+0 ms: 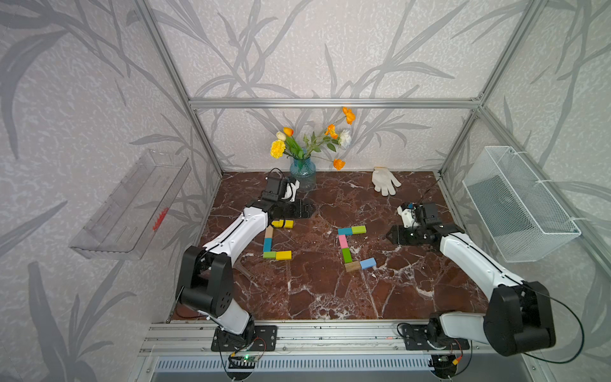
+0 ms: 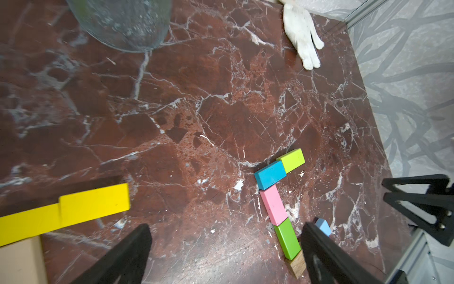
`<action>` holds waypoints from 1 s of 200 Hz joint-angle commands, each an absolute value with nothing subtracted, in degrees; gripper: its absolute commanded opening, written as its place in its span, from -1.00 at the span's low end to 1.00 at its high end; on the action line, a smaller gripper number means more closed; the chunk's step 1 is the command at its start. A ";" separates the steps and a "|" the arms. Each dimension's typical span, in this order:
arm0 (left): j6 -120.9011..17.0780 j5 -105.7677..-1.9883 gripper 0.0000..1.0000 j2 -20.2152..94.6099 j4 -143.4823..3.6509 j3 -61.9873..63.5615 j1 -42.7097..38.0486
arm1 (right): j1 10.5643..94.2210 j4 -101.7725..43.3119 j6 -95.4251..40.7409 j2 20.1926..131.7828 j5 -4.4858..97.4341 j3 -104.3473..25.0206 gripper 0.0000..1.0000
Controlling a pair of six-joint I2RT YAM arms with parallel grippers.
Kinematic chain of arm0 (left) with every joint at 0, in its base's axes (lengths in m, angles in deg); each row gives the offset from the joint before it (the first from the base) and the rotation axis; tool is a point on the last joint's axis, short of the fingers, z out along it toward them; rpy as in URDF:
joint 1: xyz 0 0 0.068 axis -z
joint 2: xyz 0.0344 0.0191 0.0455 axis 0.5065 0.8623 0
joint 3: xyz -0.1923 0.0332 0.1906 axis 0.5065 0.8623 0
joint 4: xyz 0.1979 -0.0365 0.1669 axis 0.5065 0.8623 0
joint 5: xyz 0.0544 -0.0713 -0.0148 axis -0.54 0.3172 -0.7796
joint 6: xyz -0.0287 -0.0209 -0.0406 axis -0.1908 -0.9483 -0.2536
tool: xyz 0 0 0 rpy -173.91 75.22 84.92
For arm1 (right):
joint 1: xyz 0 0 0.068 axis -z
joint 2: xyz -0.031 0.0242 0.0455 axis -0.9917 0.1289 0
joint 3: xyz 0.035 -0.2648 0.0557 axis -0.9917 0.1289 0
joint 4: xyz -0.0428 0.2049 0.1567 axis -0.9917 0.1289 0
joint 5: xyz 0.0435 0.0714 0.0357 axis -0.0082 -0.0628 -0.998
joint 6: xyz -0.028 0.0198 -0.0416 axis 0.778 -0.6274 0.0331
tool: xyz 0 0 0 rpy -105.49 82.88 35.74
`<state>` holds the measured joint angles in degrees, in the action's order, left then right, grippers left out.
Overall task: Assemble the letter c with building blocks
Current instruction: Reset both arms
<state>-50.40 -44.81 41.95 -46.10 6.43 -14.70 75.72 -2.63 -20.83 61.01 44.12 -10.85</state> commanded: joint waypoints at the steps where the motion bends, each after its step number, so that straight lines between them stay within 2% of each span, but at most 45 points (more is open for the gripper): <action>1: -45.99 -55.22 0.89 35.72 -50.70 10.26 -15.07 | 77.69 -11.04 -15.94 56.49 50.31 -7.27 0.48; 25: -41.24 -64.41 0.89 28.64 -56.77 17.00 -15.57 | 78.55 -21.47 -10.74 52.21 52.88 -1.77 0.58; 57: -34.13 -71.12 0.86 20.43 -75.74 31.33 -15.96 | 78.88 -37.54 -6.11 48.76 55.18 6.60 0.65; 76: -33.51 -73.37 0.87 19.01 -75.93 33.66 -17.63 | 79.52 -46.46 -4.33 49.60 53.58 10.39 0.67; 102: -34.50 -75.19 0.99 18.12 -78.11 37.85 -22.11 | 79.63 -57.69 -4.22 54.81 52.51 13.91 0.68; 140: -38.59 -72.55 1.00 19.97 -89.19 45.61 -29.26 | 79.69 -72.38 -6.00 64.70 51.51 16.40 0.70; 177: -38.26 -71.29 1.00 22.89 -102.27 52.32 -31.48 | 80.72 -82.54 -7.37 73.63 51.43 18.06 0.70; 200: -36.81 -71.76 1.00 26.37 -103.54 53.15 -31.50 | 81.19 -89.25 -8.65 77.72 51.75 18.90 0.69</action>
